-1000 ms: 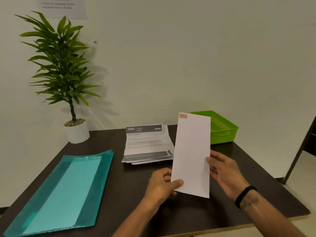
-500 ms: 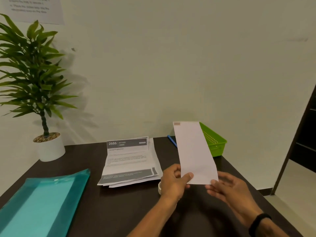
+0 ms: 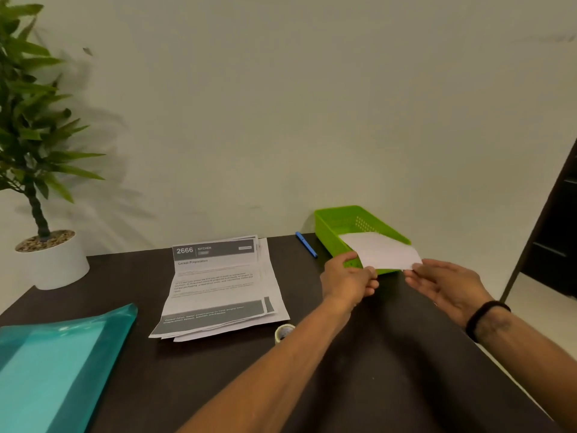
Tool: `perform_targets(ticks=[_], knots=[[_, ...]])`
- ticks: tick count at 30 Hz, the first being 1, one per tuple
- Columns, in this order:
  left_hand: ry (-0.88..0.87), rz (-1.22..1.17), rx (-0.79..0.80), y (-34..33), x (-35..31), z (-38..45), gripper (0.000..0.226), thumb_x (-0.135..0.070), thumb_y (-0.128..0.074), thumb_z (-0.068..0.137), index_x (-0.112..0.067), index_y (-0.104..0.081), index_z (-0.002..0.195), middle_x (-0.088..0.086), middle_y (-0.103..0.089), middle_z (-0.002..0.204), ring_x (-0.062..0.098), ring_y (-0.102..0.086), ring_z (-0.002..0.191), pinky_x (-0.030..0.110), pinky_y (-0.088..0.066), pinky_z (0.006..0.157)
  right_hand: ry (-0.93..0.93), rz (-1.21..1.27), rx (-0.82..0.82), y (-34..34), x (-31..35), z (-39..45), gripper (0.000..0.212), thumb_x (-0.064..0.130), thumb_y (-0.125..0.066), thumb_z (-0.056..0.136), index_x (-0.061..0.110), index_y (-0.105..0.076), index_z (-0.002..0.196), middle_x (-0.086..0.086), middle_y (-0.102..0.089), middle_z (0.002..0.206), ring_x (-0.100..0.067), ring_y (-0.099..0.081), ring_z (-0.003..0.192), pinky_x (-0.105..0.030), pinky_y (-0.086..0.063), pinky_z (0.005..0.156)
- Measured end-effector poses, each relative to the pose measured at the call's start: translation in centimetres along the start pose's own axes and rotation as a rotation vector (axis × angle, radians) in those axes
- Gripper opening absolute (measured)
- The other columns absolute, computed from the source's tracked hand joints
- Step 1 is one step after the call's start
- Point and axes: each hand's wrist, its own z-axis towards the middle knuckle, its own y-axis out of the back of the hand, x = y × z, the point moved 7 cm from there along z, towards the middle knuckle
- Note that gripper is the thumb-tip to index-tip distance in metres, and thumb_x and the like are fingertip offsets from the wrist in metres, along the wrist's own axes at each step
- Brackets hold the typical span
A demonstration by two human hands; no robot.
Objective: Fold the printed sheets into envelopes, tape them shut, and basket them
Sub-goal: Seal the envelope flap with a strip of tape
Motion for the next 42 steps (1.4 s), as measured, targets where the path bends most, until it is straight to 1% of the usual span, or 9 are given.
perform_targets(ticks=[3,6,10,14,20,23,35,38,42], knots=[[-0.053,0.095,-0.015,-0.3,-0.8,1.0,0.053,-0.011,-0.074,0.094,-0.010,-0.054,0.143,0.010,-0.078,0.096,0.016,-0.075,0.075,0.031,-0.064,0.073,0.058,-0.010,-0.016,-0.9,1.1,1.2,0.042,-0.010,-0.069,0.091,-0.013,-0.054,0.130,-0.025,-0.070,0.101,-0.030,-0.073,0.088,-0.037,-0.066,0.076],[-0.078,0.116,-0.041,-0.4,-1.5,1.5,0.050,-0.016,-0.073,0.095,-0.007,-0.056,0.142,0.006,-0.076,0.091,0.022,-0.077,0.084,0.036,-0.065,0.077,0.105,-0.047,-0.065,-1.6,1.9,1.7,0.037,-0.009,-0.069,0.092,-0.014,-0.056,0.126,-0.025,-0.069,0.103,-0.028,-0.071,0.082,-0.039,-0.062,0.085],[-0.007,-0.024,-0.105,0.0,-0.8,1.6,0.038,-0.020,-0.074,0.095,-0.006,-0.065,0.129,0.005,-0.076,0.095,0.019,-0.078,0.081,0.031,-0.065,0.074,0.142,-0.107,-0.162,-1.6,2.0,1.6,0.026,-0.006,-0.069,0.092,-0.009,-0.062,0.117,-0.018,-0.068,0.085,-0.024,-0.068,0.069,-0.030,-0.064,0.063],[0.030,-0.120,-0.128,0.3,0.8,1.1,0.024,-0.015,-0.074,0.094,-0.006,-0.072,0.117,0.005,-0.078,0.086,0.016,-0.078,0.079,0.029,-0.065,0.075,0.184,-0.121,-0.242,-0.9,1.8,0.6,0.022,0.000,-0.070,0.091,-0.005,-0.065,0.112,-0.013,-0.065,0.077,-0.019,-0.065,0.064,-0.028,-0.063,0.062],[-0.027,-0.225,-0.135,-0.3,0.9,0.9,0.017,-0.011,-0.075,0.093,-0.012,-0.072,0.110,0.009,-0.078,0.085,0.013,-0.075,0.070,0.029,-0.064,0.073,0.233,-0.036,-0.249,-0.2,1.6,0.4,0.018,0.003,-0.070,0.091,0.000,-0.066,0.108,-0.010,-0.064,0.075,-0.017,-0.060,0.060,-0.022,-0.059,0.054],[-0.065,-0.210,-0.133,-0.5,0.4,1.2,0.015,-0.015,-0.076,0.093,-0.012,-0.073,0.108,0.008,-0.079,0.088,0.016,-0.078,0.076,0.030,-0.065,0.075,0.253,0.017,-0.221,-0.6,1.7,1.2,0.019,-0.001,-0.072,0.090,-0.003,-0.065,0.108,-0.012,-0.064,0.076,-0.019,-0.064,0.064,-0.023,-0.061,0.055],[-0.095,0.007,-0.085,-0.1,-0.1,3.7,0.035,-0.019,-0.076,0.094,-0.008,-0.068,0.126,0.007,-0.076,0.111,0.020,-0.078,0.085,0.025,-0.063,0.071,0.258,0.001,-0.257,-1.6,0.2,5.4,0.023,0.000,-0.080,0.087,0.004,-0.057,0.088,-0.021,-0.068,0.080,-0.026,-0.072,0.069,-0.029,-0.064,0.061],[-0.089,0.037,-0.063,-0.1,-0.3,3.8,0.046,-0.023,-0.079,0.092,-0.008,-0.064,0.133,0.007,-0.073,0.119,0.022,-0.078,0.086,0.029,-0.064,0.074,0.252,-0.012,-0.255,-1.9,-0.1,6.2,0.023,0.000,-0.080,0.087,0.004,-0.057,0.091,-0.022,-0.069,0.084,-0.026,-0.073,0.070,-0.028,-0.064,0.060],[-0.095,0.097,0.009,0.3,-0.6,3.4,0.062,-0.031,-0.081,0.089,-0.013,-0.057,0.142,0.004,-0.069,0.130,0.020,-0.078,0.089,0.031,-0.064,0.074,0.230,-0.017,-0.239,-2.0,-0.4,7.2,0.029,-0.002,-0.078,0.088,-0.008,-0.060,0.110,-0.027,-0.069,0.094,-0.026,-0.073,0.072,-0.027,-0.064,0.060]])
